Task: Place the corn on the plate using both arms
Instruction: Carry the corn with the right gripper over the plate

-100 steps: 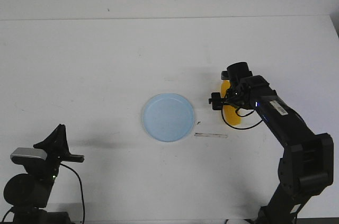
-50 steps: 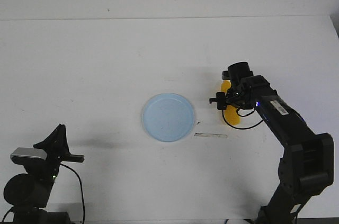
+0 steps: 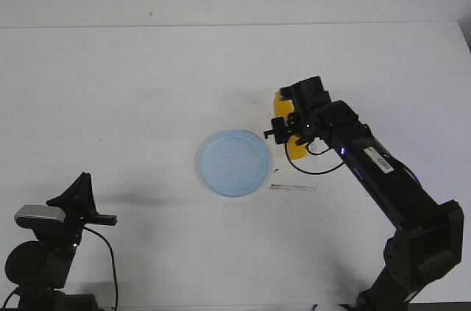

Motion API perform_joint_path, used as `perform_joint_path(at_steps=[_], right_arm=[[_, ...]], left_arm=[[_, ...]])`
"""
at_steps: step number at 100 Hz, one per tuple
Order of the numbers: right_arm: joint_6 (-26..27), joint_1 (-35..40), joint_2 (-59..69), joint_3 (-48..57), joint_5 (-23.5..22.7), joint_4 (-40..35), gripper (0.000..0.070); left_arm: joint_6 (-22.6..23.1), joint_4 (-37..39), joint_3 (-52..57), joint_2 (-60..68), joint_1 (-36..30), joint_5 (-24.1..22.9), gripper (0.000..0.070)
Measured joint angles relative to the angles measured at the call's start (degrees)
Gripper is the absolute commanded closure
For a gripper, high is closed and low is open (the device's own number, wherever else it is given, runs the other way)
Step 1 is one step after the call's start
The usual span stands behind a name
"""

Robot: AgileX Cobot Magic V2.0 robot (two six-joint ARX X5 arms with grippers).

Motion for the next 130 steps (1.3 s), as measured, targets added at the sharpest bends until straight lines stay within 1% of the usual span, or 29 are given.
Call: perform_joint_path(at_steps=[13,31,41,61,81,98,103,106,115,130], right_arm=[[-2.5,5.6,0.0,-0.1,-3.9,0.0,0.0404],[-3.5,11.5,0.6,-0.1,-8.1,1.1,0.0404],[-3.7,13.1,2.0,-0.1,-8.4,1.9,0.0404],[-3.7,13.4,4.7,-0.1,-8.2,4.0,0.0404],[-3.7,13.5,8.4,-0.1,-8.2,4.1,0.0404],[-3.6,13.5,8.8,-0.1,-8.2,4.0,0.0398],[-3.6,13.5,8.8,-0.1,-8.2,3.9,0.0376],[-3.6,13.5,8.8,-0.1,-8.2,3.9,0.0343],[-3.6,13.5,8.8,-0.1,-8.2,3.9,0.0279],[-3.6,13.5,8.8,-0.1,-8.2,4.0,0.0272]], left_arm=[[0.0,0.0,0.0,0.0,0.0,0.0,0.0697],[0.0,0.0,0.0,0.0,0.0,0.0,0.0697],[0.0,0.0,0.0,0.0,0.0,0.0,0.0697],[0.0,0.0,0.0,0.0,0.0,0.0,0.0697],[0.0,0.0,0.0,0.0,0.0,0.0,0.0697],[0.0,0.0,0.0,0.0,0.0,0.0,0.0697],[0.0,0.0,0.0,0.0,0.0,0.0,0.0697],[0.0,0.0,0.0,0.0,0.0,0.0,0.0697],[0.0,0.0,0.0,0.0,0.0,0.0,0.0697],[0.0,0.0,0.0,0.0,0.0,0.0,0.0697]])
